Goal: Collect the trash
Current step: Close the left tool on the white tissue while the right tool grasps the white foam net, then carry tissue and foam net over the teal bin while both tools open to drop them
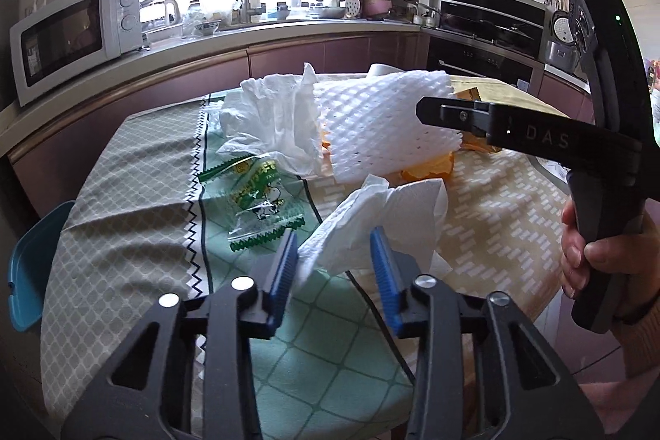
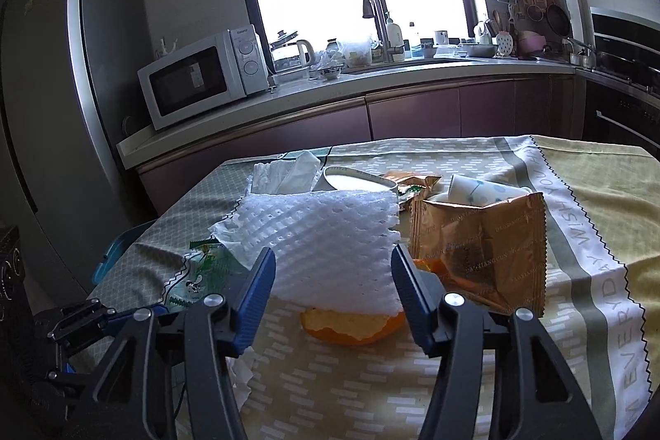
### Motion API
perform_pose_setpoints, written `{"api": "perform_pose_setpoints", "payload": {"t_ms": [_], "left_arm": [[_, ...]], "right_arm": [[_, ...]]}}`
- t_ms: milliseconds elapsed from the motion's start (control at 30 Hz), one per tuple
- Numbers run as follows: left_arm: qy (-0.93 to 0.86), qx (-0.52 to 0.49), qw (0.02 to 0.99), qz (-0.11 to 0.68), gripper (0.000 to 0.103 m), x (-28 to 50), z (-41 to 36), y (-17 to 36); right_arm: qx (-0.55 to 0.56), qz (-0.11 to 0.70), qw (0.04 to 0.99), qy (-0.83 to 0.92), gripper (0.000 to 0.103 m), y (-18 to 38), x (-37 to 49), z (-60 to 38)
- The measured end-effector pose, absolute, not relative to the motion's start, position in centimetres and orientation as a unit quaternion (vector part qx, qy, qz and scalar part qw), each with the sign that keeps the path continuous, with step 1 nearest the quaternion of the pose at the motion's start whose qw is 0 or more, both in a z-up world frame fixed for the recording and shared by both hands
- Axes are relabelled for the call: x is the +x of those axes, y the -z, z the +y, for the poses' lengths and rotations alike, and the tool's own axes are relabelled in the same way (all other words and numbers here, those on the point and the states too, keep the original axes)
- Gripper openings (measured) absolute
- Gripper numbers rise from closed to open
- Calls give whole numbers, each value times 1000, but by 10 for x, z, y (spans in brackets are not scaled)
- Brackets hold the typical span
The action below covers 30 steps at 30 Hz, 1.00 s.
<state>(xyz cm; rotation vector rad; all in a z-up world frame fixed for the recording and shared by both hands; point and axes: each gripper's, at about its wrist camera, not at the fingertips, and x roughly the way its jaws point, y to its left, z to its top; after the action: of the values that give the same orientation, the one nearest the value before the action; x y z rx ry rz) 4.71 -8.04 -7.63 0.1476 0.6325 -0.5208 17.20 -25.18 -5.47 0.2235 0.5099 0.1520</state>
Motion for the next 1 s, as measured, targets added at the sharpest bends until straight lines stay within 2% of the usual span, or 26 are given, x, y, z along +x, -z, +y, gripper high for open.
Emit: {"api": "perform_pose_setpoints", "payload": {"t_ms": [67,100,200,567,1000], "left_arm": [[262,67,910,315,15,51,-83,80],[265,64,908,319,7,52,-83,81],[274,47,904,325,4,52,-77,80],[280,11,910,307,2,42,-46,60],[220,-23,944,245,2,36,37,0]], "right_arm": [[113,255,957,-82,32,57,172,-254],[118,257,955,-90,23,58,172,-255],[127,261,950,-111,10,59,171,-258],[129,244,950,-147,5,45,159,-249],[89,187,954,-216,5,-22,161,-206]]}}
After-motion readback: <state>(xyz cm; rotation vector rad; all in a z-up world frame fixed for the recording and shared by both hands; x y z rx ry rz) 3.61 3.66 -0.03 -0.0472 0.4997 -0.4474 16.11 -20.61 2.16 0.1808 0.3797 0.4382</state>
